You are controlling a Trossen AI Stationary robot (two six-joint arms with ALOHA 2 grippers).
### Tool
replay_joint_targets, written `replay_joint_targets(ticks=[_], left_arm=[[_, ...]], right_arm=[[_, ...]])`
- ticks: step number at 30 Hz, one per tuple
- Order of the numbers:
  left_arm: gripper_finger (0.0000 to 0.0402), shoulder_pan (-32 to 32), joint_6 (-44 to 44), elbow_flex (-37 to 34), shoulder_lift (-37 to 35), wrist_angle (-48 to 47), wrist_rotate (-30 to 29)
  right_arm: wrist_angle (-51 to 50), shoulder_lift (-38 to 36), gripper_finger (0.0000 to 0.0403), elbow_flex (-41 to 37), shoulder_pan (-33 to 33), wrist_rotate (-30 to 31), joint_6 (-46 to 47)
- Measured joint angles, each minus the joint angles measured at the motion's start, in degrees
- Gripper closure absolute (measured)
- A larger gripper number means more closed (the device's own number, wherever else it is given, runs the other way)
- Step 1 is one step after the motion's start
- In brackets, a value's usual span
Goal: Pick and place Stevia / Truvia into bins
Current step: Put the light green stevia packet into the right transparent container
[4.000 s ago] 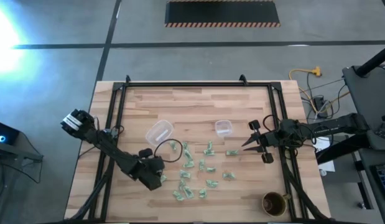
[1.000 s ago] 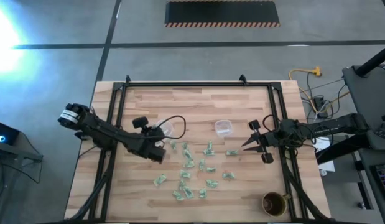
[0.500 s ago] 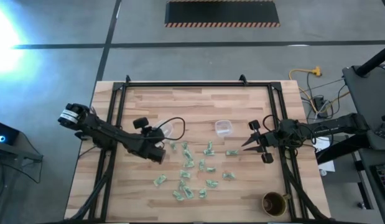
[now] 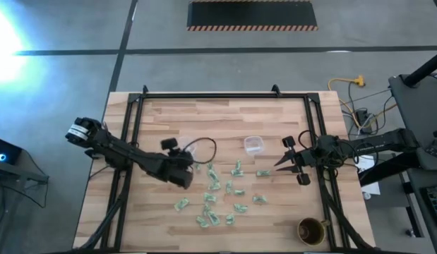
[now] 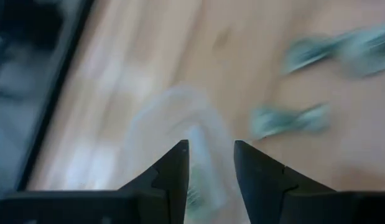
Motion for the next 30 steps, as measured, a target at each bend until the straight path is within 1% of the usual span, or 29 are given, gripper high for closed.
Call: replay_joint_targets(ticks=[4,6,8,11,15,18,22,25,27,30], left_arm=[[0.0290,-0.21,12.17,-0.25,0.07,12.60,5.85],[0.0290,-0.26,15.91,-0.28,0.07,16.83,8.61],[0.0290,-0.28,17.80,-0.28,0.07,18.77,10.15],[0.0290,-0.49,18.09,-0.28,0.08,18.85,11.26],[0.0290,-0.87,18.05,-0.69,0.10,18.88,11.60],[0.0290,-1.22,18.02,-0.70,0.11,19.00,11.71],[0.0290,-1.80,18.00,-0.70,0.11,18.95,11.74],[0.0290,-2.33,17.96,-0.70,0.11,18.95,11.78],[0.0290,-2.71,17.91,-0.70,0.11,18.95,11.78],[0.0290,-3.25,17.90,-0.70,0.11,18.95,11.81]], right_arm=[[-0.39,0.00,0.0335,0.00,0.02,-0.01,1.89],[-1.81,0.45,0.0335,0.00,0.04,-0.01,3.66],[-3.43,1.53,0.0335,0.00,0.04,-0.01,3.77],[-3.80,4.84,0.0335,0.00,0.05,0.56,3.24],[-5.65,10.08,0.0335,1.99,0.07,4.57,3.47],[-10.87,15.59,0.0335,5.90,0.18,7.02,5.03],[-19.68,25.13,0.0335,11.62,1.47,11.60,8.07],[-25.93,32.28,0.0335,15.72,1.92,13.51,9.45],[-28.07,36.34,0.0335,18.12,1.92,13.73,10.16],[-28.32,41.09,0.0335,20.38,1.92,13.69,10.98]])
